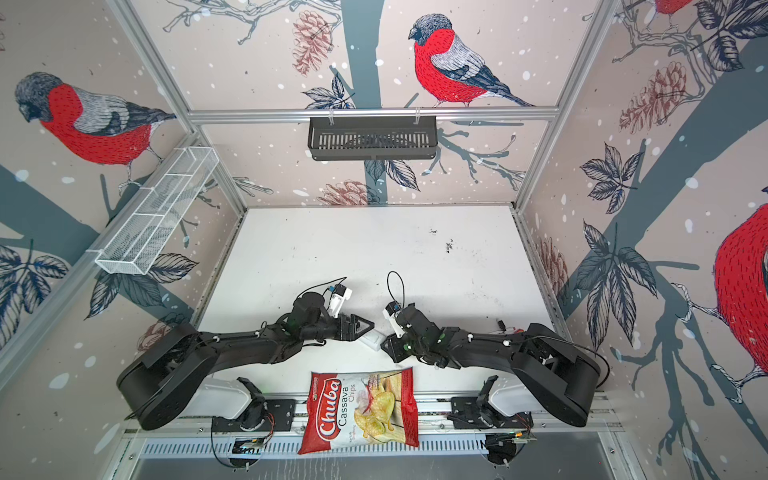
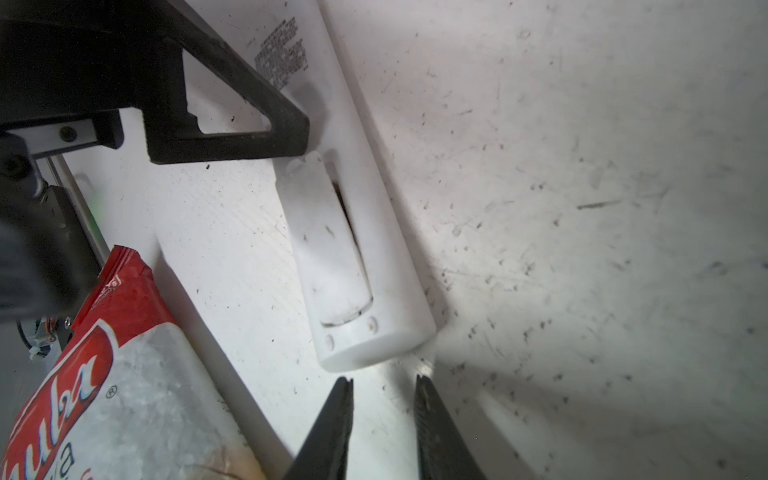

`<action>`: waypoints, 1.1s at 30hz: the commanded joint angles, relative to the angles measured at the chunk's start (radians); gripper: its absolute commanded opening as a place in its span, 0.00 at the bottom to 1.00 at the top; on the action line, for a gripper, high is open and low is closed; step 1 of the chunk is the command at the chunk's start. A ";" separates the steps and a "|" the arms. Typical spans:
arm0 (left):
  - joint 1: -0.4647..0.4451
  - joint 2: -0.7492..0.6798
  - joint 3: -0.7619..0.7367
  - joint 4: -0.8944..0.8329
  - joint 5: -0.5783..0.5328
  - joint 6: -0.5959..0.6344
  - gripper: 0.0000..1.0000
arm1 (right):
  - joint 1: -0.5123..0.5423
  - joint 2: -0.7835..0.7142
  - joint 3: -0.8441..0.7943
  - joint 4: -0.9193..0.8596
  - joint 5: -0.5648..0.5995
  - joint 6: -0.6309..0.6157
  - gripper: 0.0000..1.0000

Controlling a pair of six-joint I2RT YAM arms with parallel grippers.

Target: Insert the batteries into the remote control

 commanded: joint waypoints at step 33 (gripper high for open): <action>-0.013 -0.048 0.093 -0.245 -0.092 0.123 0.76 | -0.002 0.041 -0.026 0.097 -0.007 0.011 0.28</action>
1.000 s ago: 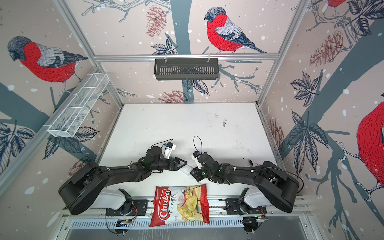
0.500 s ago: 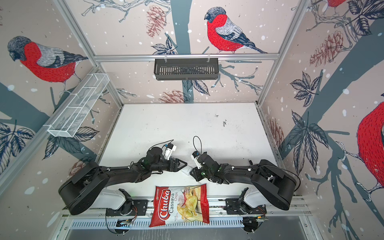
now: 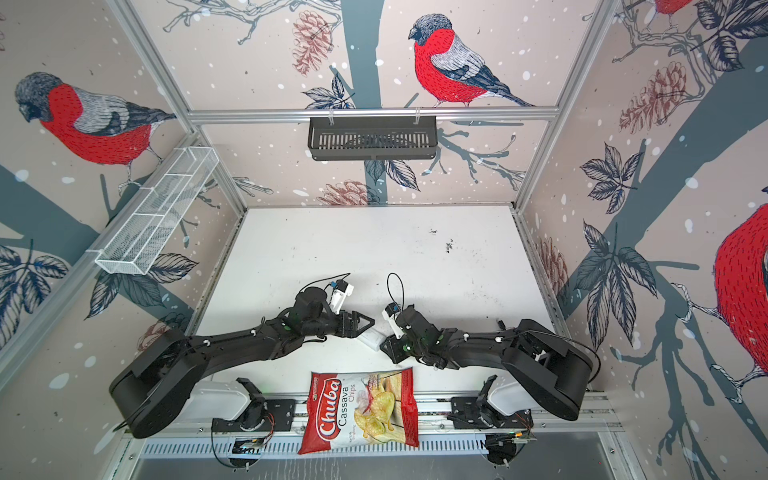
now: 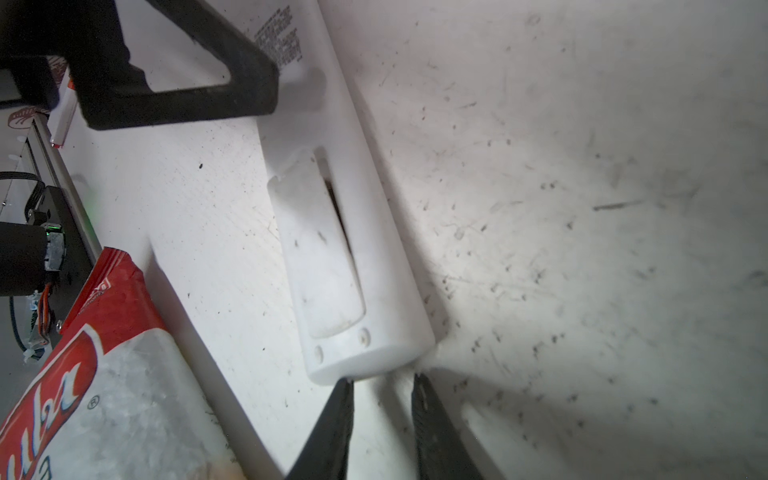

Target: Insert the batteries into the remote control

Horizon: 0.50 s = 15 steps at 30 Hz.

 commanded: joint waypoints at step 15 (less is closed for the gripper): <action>-0.010 0.051 0.050 -0.093 -0.023 0.100 0.19 | -0.003 0.007 -0.008 0.028 0.002 0.005 0.28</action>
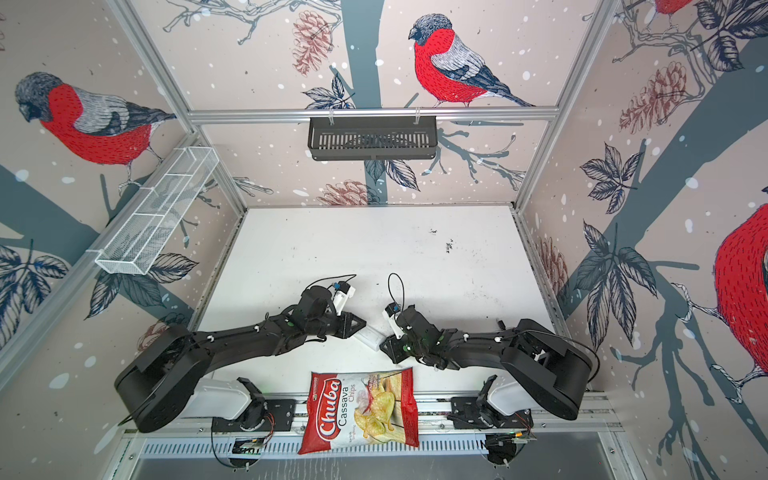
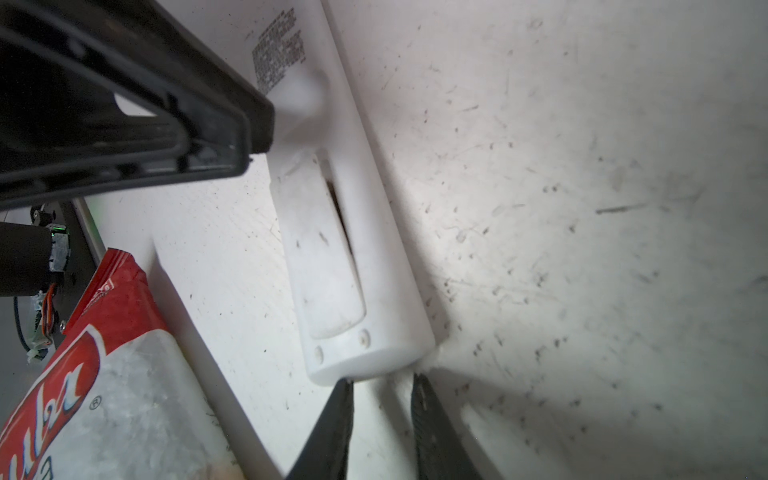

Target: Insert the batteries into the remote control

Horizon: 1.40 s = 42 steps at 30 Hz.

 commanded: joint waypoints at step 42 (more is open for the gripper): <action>0.238 -0.334 0.023 -0.402 -0.281 -0.031 0.96 | 0.007 -0.024 0.253 -0.298 0.077 -0.354 0.90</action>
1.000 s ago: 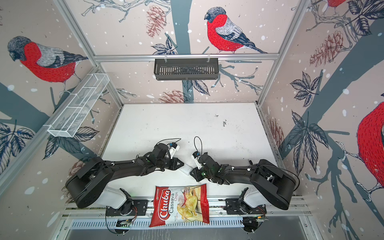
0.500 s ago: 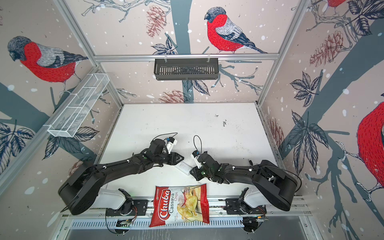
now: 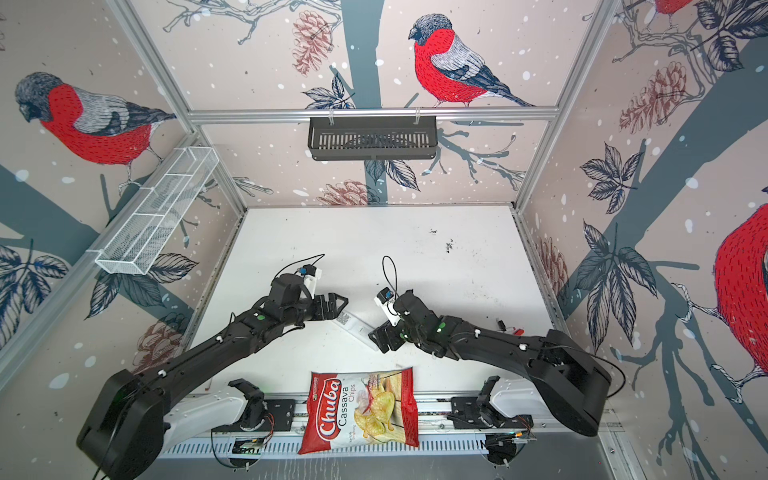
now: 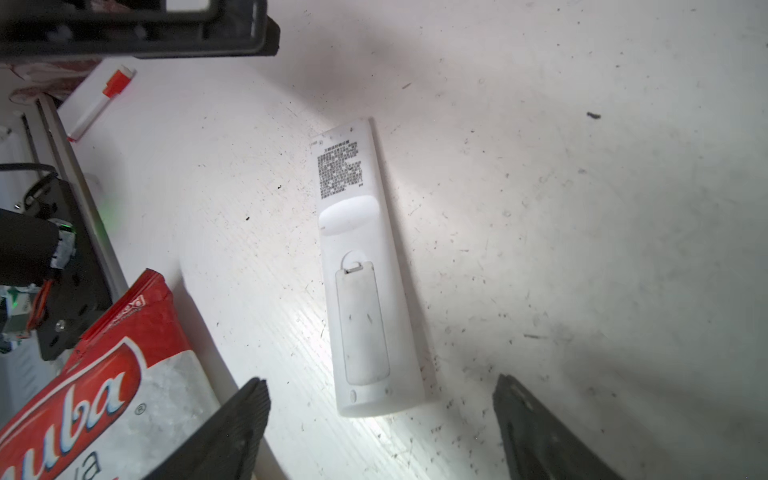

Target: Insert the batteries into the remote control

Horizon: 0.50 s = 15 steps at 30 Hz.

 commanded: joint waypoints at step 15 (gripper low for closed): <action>0.054 -0.235 -0.087 -0.036 -0.077 -0.056 0.96 | 0.070 0.344 0.248 -0.176 0.053 -0.223 0.77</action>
